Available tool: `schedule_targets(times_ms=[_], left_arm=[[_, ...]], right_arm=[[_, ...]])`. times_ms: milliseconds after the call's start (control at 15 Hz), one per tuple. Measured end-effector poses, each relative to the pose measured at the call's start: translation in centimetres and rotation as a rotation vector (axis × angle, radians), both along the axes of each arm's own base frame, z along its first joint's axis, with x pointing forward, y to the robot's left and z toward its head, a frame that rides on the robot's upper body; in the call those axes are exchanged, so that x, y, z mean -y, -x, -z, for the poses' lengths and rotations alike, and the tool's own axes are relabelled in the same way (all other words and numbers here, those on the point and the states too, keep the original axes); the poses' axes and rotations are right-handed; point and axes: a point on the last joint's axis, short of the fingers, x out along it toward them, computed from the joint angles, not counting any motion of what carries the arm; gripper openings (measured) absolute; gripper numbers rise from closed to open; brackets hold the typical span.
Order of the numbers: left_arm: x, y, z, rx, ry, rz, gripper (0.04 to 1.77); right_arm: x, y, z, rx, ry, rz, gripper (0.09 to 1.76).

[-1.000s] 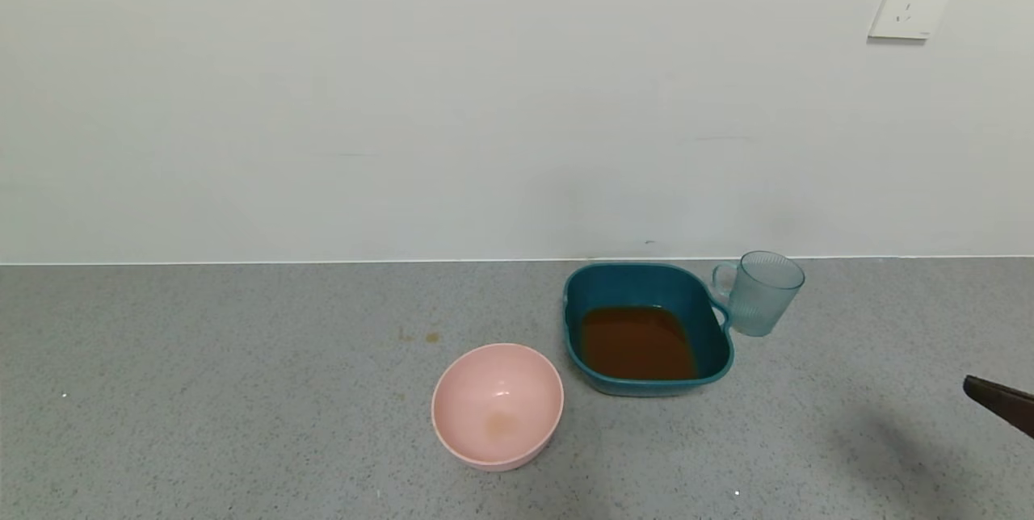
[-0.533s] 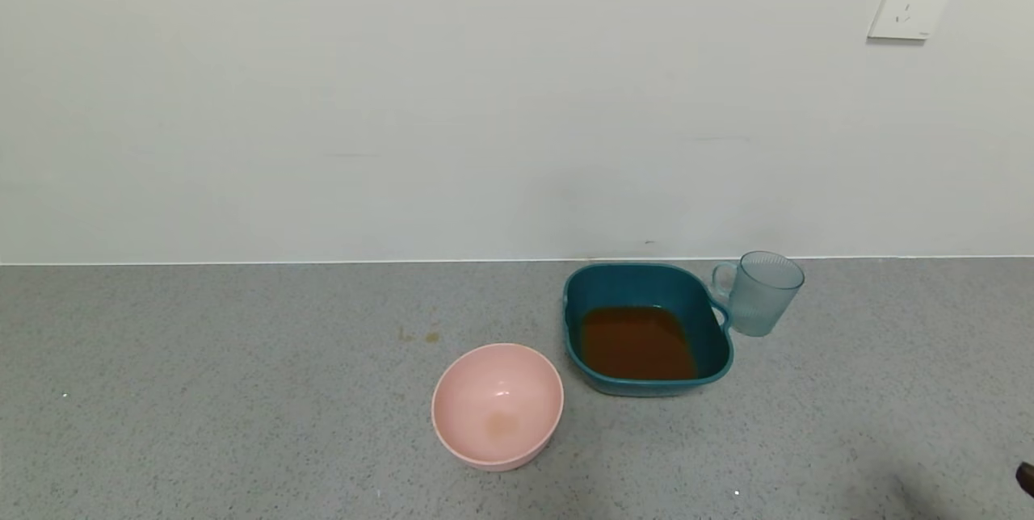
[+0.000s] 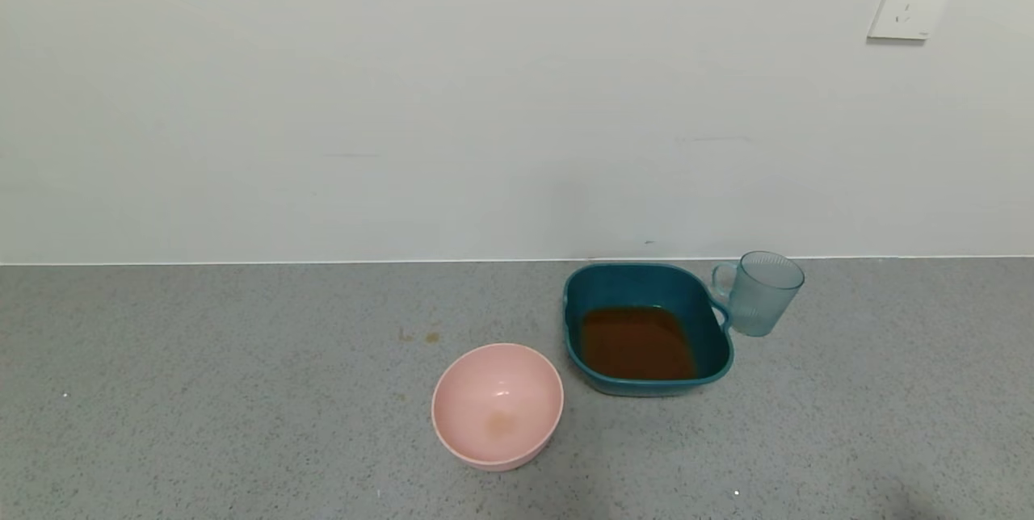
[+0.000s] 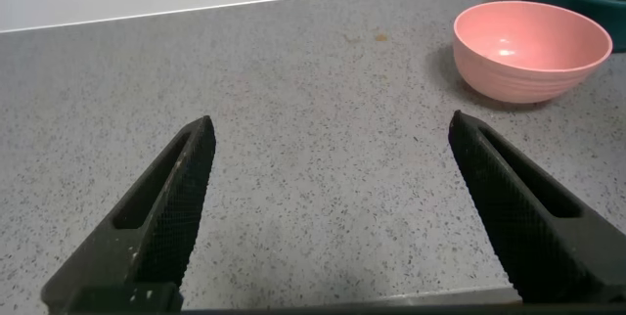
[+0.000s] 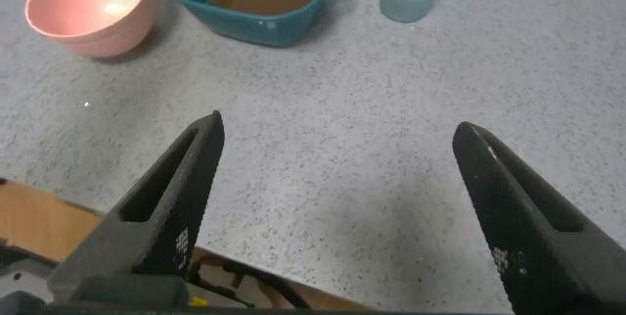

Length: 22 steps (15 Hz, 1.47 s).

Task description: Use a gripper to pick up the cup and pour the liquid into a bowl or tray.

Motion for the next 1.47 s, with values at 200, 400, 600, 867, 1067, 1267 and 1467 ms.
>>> schedule_targets(times_ms=[200, 400, 600, 867, 1067, 1267, 1467], left_arm=[[0.0, 0.0, 0.0, 0.0, 0.0, 0.0, 1.72], [0.0, 0.0, 0.0, 0.0, 0.0, 0.0, 1.72], [0.0, 0.0, 0.0, 0.0, 0.0, 0.0, 1.72], [0.0, 0.0, 0.0, 0.0, 0.0, 0.0, 1.72], [0.0, 0.0, 0.0, 0.0, 0.0, 0.0, 1.72], [0.0, 0.0, 0.0, 0.0, 0.0, 0.0, 1.72], [0.0, 0.0, 0.0, 0.0, 0.0, 0.0, 1.72]], right_arm=[[-0.1, 1.3, 0.7, 0.051, 0.002, -0.008, 1.7], [-0.2, 3.2, 2.2, 0.096, 0.004, -0.035, 1.7], [0.0, 5.1, 3.6, 0.151, 0.018, -0.014, 1.7], [0.4, 6.7, 4.4, 0.277, 0.044, 0.173, 1.7], [0.5, 6.8, 4.3, 0.361, 0.012, 0.235, 1.7], [0.6, 6.0, 5.2, 0.401, 0.008, 0.261, 1.7], [0.6, 5.2, 6.9, 0.366, 0.014, 0.267, 1.7]])
